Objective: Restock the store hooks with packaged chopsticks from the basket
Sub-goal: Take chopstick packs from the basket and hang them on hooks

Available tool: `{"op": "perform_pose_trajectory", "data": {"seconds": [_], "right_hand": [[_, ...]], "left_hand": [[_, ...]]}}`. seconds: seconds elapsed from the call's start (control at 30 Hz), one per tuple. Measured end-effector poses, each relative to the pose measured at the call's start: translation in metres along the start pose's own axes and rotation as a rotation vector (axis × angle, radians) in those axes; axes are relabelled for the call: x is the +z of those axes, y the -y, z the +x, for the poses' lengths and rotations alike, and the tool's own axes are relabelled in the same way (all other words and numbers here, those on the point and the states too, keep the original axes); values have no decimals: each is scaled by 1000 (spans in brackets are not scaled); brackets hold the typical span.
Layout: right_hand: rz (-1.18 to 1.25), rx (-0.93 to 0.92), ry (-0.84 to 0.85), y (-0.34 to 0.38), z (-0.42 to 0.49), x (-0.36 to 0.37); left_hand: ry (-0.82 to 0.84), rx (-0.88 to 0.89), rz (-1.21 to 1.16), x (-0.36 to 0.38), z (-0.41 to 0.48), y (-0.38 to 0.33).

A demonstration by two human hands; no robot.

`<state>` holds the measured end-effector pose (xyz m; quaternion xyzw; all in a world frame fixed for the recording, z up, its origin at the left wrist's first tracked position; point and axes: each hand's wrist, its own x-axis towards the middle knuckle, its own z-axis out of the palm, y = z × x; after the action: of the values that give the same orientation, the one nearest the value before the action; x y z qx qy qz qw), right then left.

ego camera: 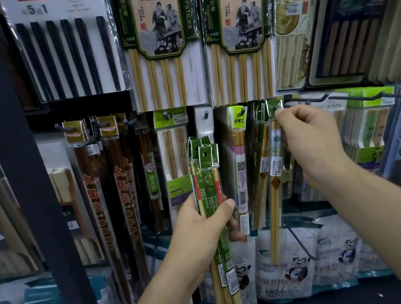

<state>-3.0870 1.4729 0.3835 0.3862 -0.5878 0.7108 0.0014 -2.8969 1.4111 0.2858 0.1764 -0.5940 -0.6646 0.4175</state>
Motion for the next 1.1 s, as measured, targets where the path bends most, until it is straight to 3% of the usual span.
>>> {"op": "perform_pose_trajectory", "data": {"seconds": [0.37,0.43,0.53,0.6,0.83,1.1], "right_hand": [[-89,22,-76,-10,-21,-1],[-70,9,29,-6,-39,3],[-94,-6,315,-2,-63,14],[-77,-2,400,-1,-71,22],[-3,47,382,-1,-73,26],[88,106,338,-1,-73,24]], "left_hand": [[14,12,-33,-2,0,2],[26,12,-52,-1,-1,1],[60,26,-38,1,-2,1],[90,36,-32,2,-2,2],[146,27,-61,1,-3,3],[84,-7,-163,7,-4,6]]}}
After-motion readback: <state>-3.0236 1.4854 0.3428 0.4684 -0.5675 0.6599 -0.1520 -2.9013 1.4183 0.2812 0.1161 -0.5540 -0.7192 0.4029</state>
